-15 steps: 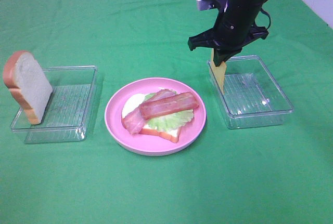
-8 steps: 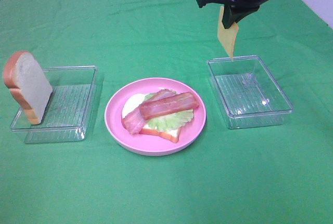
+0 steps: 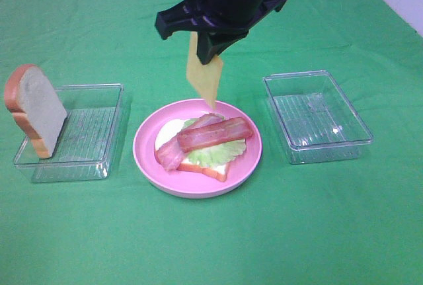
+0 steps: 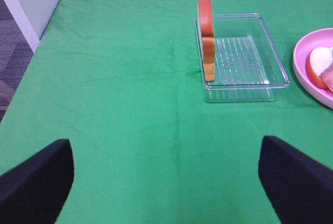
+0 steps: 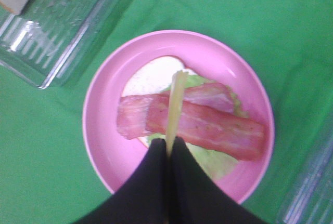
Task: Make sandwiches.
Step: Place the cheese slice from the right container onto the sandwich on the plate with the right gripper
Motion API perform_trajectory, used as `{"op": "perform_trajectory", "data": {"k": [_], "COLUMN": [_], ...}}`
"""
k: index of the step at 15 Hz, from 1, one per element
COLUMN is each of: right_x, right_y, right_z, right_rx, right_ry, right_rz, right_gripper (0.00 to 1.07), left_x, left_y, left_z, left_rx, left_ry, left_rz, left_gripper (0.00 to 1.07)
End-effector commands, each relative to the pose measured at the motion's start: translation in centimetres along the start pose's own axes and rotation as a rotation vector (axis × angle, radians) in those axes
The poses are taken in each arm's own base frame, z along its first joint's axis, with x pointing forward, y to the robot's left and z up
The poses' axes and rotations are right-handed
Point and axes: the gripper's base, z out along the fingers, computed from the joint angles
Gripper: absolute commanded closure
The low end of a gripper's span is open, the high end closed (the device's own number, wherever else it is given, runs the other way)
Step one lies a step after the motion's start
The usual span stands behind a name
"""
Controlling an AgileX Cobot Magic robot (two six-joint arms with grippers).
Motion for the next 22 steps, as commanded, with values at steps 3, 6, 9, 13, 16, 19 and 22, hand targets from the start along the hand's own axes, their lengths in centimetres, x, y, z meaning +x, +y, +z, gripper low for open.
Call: {"op": "perform_trajectory", "data": {"k": [3,6,9,13,16,19,22], "right_x": [1.3,2.2,2.7,3.2,3.2,3.1,3.3], "right_y": [2.8,3.0,2.3,0.8,-0.1,-0.3,-0.6], "right_z": [3.9,6.8,9.5,11.1,11.1,11.1,11.2], "right_rx": [-0.096,-0.125,-0.100,-0.013,0.094,0.109,0.137], "right_ry": [0.010,0.072,0.105,0.136,0.132,0.132,0.148], "right_rz": [-0.019,-0.021,-0.013,-0.070,-0.083,-0.102,-0.131], "right_gripper": [1.07,1.07,1.07,1.07,1.07,1.07,1.07], "left_x": [0.1,0.1,0.1,0.1,0.1,0.1,0.1], "left_y": [0.0,0.0,0.0,0.0,0.0,0.0,0.0], "left_z": [-0.1,-0.1,-0.1,-0.1,-0.1,-0.1,-0.1], "left_rx": [-0.003,-0.003,-0.003,-0.003,-0.003,-0.003,-0.003], "left_ry": [-0.014,-0.014,-0.014,-0.014,-0.014,-0.014,-0.014], "left_rz": [0.001,0.001,0.001,0.001,0.001,0.001,0.001], "left_gripper": [0.17,0.17,0.17,0.17,0.17,0.17,0.17]}}
